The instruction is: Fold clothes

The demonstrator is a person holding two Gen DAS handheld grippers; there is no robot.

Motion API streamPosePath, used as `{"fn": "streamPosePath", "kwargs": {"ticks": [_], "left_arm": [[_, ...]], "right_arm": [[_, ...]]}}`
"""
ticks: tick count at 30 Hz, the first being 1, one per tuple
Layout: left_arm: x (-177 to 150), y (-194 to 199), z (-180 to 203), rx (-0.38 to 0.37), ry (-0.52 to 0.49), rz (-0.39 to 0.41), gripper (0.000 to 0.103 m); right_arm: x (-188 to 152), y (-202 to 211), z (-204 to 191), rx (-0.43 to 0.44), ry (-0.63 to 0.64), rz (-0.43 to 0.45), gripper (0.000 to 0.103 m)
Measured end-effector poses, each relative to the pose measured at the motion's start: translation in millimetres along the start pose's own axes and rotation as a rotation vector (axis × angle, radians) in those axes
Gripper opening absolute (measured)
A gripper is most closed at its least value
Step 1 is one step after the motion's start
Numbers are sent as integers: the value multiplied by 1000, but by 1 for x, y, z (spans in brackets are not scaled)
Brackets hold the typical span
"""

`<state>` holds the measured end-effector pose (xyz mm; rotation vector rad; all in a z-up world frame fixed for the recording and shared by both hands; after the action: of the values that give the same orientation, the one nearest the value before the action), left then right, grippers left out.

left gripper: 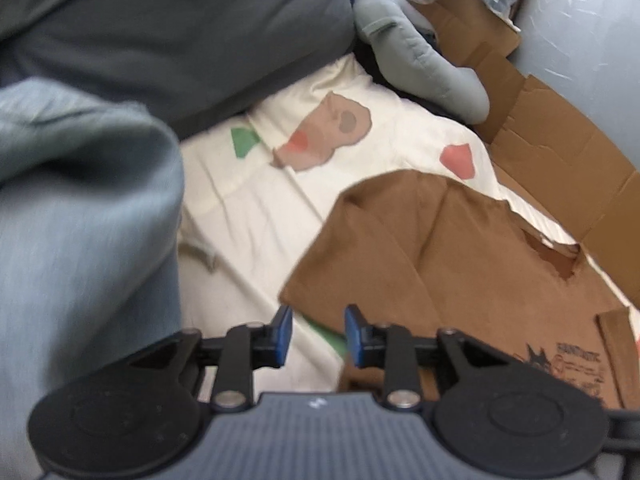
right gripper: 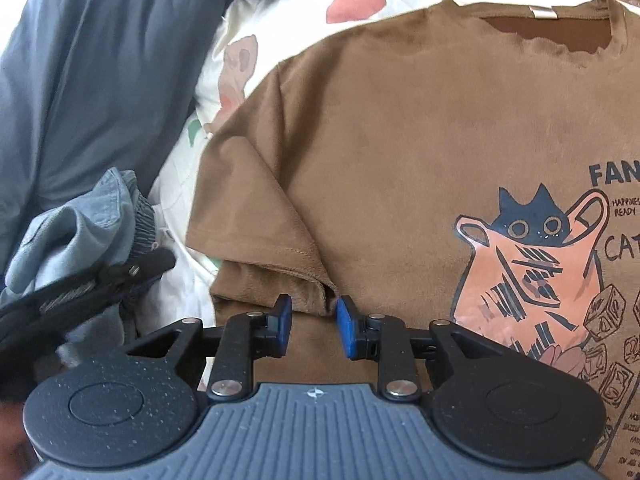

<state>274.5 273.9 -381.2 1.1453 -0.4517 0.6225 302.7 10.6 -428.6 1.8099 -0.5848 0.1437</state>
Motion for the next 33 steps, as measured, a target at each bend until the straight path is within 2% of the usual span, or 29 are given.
{"fn": "streamPosePath", "kwargs": {"ticks": [7, 12, 14, 18, 19, 20, 22, 23, 28, 33], "left_arm": [[6, -24, -12, 66, -23, -4, 31], [3, -40, -16, 82, -38, -29, 34], [1, -46, -19, 82, -29, -35, 38], [-1, -50, -22, 70, -10, -31, 38], [-1, -49, -22, 66, -9, -31, 32], [0, -48, -22, 57, -9, -32, 21], [2, -45, -19, 39, -10, -33, 9], [5, -42, -18, 35, -8, -29, 7], [17, -26, -9, 1, 7, 0, 5], [31, -11, 6, -78, 18, 23, 5]], "right_arm": [[7, 16, 2, 2, 14, 58, 26], [11, 24, 4, -5, 25, 91, 26], [11, 25, 4, -1, 30, 94, 26], [12, 25, 3, -3, 28, 91, 26], [12, 26, 3, -2, 28, 92, 26], [12, 27, 2, 0, 29, 93, 26], [13, 28, 0, 5, 35, 97, 26], [13, 29, -1, 7, 39, 99, 26], [17, 30, -8, 22, 51, 114, 26], [22, 33, -17, 50, 65, 129, 26]]}}
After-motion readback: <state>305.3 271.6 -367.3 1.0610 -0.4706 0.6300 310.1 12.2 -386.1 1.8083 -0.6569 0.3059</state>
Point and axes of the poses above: each gripper's, at about its wrist camera, not at the fingertips, and y roughly against the way its jaws point, z to its right, x to its top, the point moved 3 cm from there along -y, roughly the way its jaws point, and after that the axes turned 15 degrees about -x, right-handed, at the moved point
